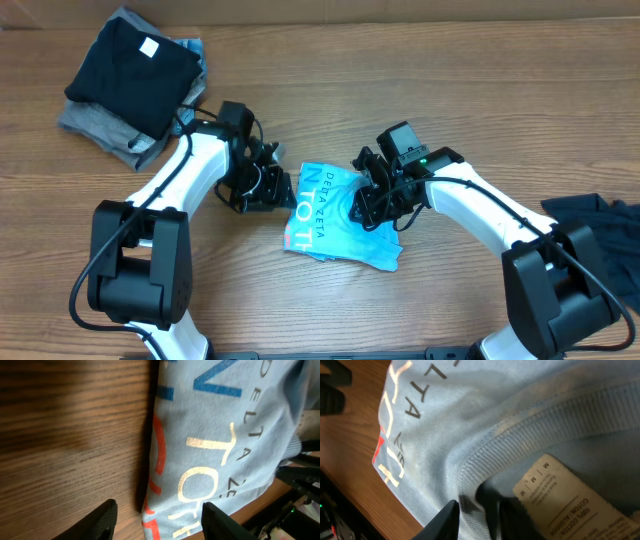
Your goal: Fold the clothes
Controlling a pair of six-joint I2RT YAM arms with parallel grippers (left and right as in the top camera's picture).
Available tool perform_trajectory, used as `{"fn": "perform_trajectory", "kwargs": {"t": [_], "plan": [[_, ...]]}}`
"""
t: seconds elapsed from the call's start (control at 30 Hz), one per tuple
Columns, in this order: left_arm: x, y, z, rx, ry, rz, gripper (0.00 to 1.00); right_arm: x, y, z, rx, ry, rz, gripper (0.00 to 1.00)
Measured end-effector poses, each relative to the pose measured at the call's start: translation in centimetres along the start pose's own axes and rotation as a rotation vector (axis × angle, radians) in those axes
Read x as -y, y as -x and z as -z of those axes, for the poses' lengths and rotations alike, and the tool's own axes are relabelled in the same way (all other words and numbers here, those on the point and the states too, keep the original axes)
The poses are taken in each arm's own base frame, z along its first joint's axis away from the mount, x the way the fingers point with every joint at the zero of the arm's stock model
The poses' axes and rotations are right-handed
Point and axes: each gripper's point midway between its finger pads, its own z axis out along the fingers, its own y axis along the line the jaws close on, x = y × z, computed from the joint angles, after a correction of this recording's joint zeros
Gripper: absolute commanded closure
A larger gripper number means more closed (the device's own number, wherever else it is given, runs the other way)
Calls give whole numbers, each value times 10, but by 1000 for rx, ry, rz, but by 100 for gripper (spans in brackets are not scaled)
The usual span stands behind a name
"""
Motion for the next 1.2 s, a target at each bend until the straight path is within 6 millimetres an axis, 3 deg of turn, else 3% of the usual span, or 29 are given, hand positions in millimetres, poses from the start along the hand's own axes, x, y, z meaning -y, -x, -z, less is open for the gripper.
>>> {"fn": "perform_trajectory", "kwargs": {"t": [0.03,0.07,0.2,0.27,0.37,0.43,0.6,0.7,0.77,0.87,1.0,1.1,1.2], "plan": [[0,3,0,10,-4,-4,42,0,0,0,1,1,-2,93],[1,4,1,16,-6,-7,42,0,1,0,3,3,-2,96],[2,6,1,24,-10,-13,41,1,-7,0,-26,-1,-17,96],[1,6,1,21,-6,-10,41,6,-26,1,-100,-29,-56,96],[0,4,1,17,2,-8,35,12,-50,5,-193,-71,-103,91],[-2,5,1,18,9,-8,31,15,-63,8,-246,-94,-131,62],[-3,5,1,19,17,-8,24,22,-76,13,-296,-144,-150,60],[-3,6,1,22,17,-9,20,22,-71,15,-284,-154,-143,61],[-3,6,1,22,15,-6,19,18,-59,22,-243,-156,-122,67],[-2,6,1,22,10,-3,18,7,-37,40,-146,-152,-99,85],[5,6,0,23,-18,-10,17,-6,-12,63,-10,-148,-115,86],[16,7,-4,25,-38,-16,15,0,-9,60,6,-172,-167,86],[30,11,-12,41,-51,-36,14,11,-11,46,-4,-191,-220,86]]}}
